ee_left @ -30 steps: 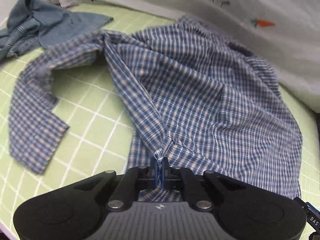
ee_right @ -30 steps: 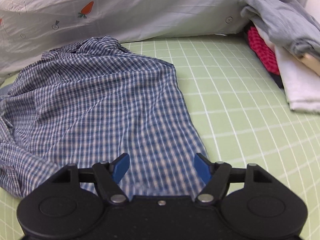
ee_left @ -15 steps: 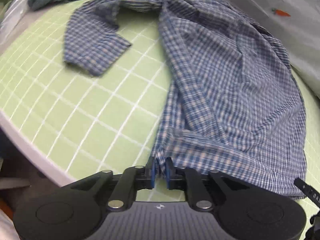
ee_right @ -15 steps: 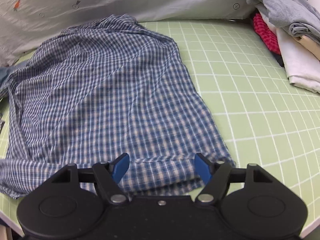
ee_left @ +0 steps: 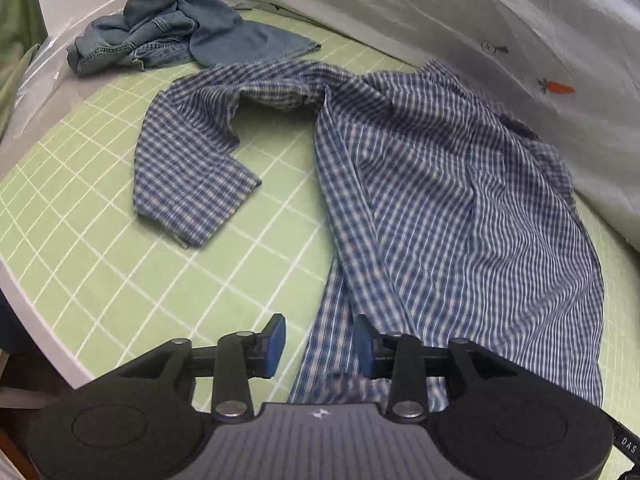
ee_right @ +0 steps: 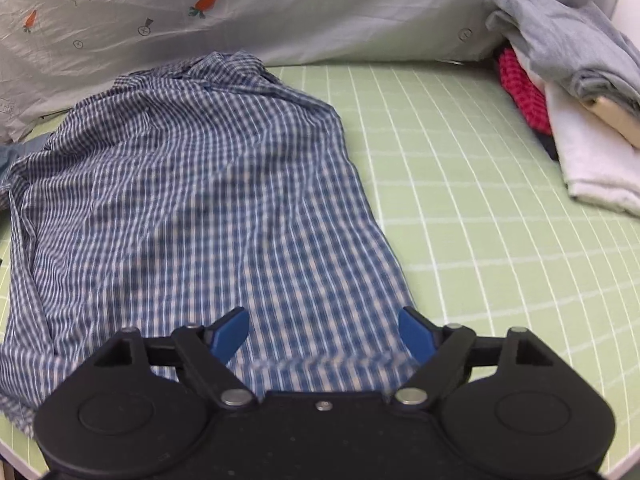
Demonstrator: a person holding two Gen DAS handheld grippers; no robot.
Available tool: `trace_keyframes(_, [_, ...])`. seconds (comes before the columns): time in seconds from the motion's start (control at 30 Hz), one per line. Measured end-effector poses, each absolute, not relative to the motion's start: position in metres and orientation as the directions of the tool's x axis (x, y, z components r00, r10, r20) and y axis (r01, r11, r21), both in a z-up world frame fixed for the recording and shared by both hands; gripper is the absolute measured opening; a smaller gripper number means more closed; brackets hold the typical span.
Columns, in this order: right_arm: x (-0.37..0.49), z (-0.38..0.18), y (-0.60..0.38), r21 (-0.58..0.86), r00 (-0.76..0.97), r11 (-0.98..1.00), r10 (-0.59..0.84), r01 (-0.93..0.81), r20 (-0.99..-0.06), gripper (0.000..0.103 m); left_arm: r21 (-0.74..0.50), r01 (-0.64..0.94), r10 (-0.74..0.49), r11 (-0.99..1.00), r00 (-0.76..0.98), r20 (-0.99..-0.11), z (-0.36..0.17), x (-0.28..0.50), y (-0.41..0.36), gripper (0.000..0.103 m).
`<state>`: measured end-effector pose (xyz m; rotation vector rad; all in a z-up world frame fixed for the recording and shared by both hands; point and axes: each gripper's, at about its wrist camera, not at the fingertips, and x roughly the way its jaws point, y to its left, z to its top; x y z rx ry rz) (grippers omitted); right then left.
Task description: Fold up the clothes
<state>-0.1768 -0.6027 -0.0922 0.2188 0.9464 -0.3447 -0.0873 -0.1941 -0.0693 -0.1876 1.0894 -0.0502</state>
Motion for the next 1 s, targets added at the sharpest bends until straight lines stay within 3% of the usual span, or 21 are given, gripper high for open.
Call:
trace_keyframes(0.23, [-0.139,-0.119,-0.594,0.045,0.485,0.948,-0.121,0.316,-0.866,0.085,-0.042,-0.004,-0.038,0.999,0.357,-0.933,-0.096,-0.08,-0.223,0.053])
trace_keyframes(0.33, [-0.143,-0.129,-0.585,0.082,0.459,0.952,-0.067,0.296,-0.886,0.086,-0.039,0.05,-0.052,0.998,0.308,-0.95,-0.109,-0.097,-0.233,0.054])
trace_keyframes(0.57, [-0.196,-0.133,-0.559,0.004,0.413,0.975,-0.09,0.22,-0.906,0.094,-0.023,0.125,-0.047,0.992,0.193,-0.98,-0.128,-0.14,-0.241,0.055])
trace_keyframes(1.0, [-0.222,-0.134,-0.554,0.011,0.367,0.973,-0.076,0.229,-0.927,0.098,-0.158,0.081,-0.174,0.984,0.282,-0.943,-0.108,-0.112,-0.25,0.063])
